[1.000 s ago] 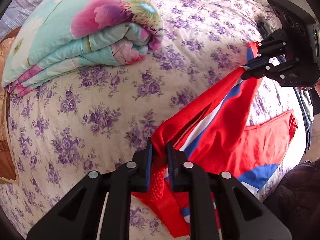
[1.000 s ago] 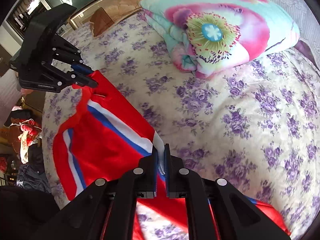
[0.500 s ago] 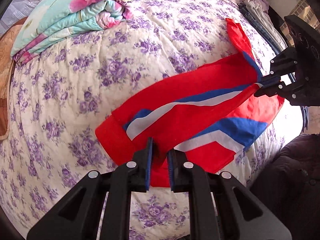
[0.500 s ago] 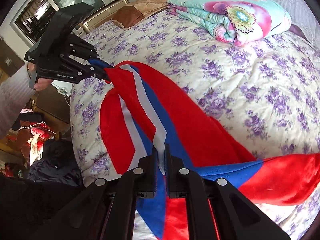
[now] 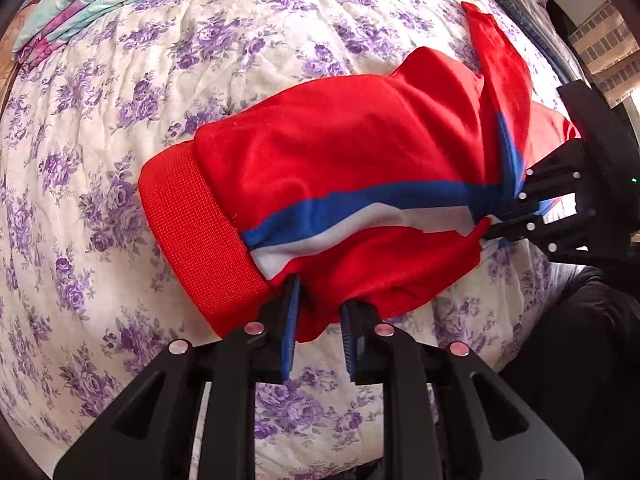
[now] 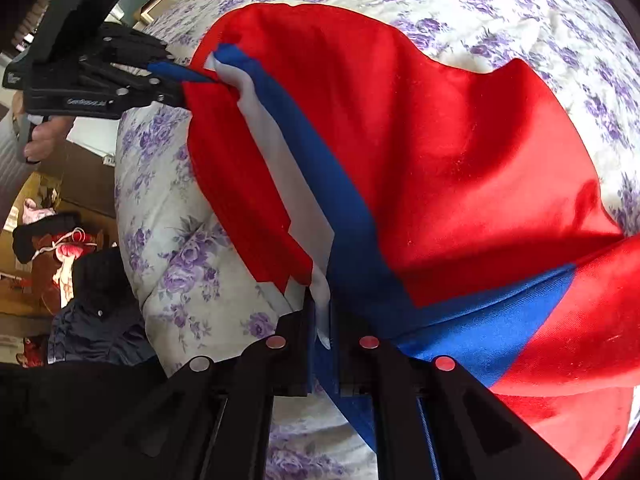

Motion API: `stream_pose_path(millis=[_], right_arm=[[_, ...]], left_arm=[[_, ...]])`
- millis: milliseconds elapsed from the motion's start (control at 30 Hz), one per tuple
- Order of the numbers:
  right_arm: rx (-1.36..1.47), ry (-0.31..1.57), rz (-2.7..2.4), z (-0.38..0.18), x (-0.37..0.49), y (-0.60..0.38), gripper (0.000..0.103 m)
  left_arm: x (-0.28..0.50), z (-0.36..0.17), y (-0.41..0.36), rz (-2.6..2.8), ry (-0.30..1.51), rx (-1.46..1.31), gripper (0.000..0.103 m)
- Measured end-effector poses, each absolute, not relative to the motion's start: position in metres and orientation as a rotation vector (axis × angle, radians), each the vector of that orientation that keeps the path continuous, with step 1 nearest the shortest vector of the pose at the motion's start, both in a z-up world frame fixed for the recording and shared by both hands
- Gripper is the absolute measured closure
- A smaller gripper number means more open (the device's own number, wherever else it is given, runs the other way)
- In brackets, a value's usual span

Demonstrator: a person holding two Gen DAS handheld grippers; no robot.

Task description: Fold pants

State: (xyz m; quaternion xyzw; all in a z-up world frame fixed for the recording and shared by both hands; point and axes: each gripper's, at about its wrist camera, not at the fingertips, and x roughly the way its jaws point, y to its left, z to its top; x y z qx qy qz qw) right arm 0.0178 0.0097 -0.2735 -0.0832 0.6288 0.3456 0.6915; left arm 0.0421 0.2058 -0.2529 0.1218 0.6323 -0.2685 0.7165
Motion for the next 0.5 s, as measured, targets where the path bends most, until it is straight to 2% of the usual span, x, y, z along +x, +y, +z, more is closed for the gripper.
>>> stream_pose_path(millis=[67, 133, 367, 500], right_arm=[[-0.173, 1.41, 0.769, -0.273, 0.018, 0.008, 0.096], [-0.179, 1.4, 0.767, -0.273, 0.015, 0.008, 0.096], [-0.17, 1.394, 0.755, -0.275, 0.013, 0.009, 0.096], [-0.171, 1.393, 0.75, -0.275, 0.014, 0.008, 0.096]], left_arm=[[0.031, -0.241, 0.214, -0.622, 1.39, 0.259, 0.077], [0.019, -0.231, 0.224, -0.61, 1.39, 0.265, 0.049], [0.007, -0.181, 0.219, -0.602, 1.261, 0.069, 0.048], [0.024, -0.197, 0.184, -0.438, 1.233, -0.102, 0.048]])
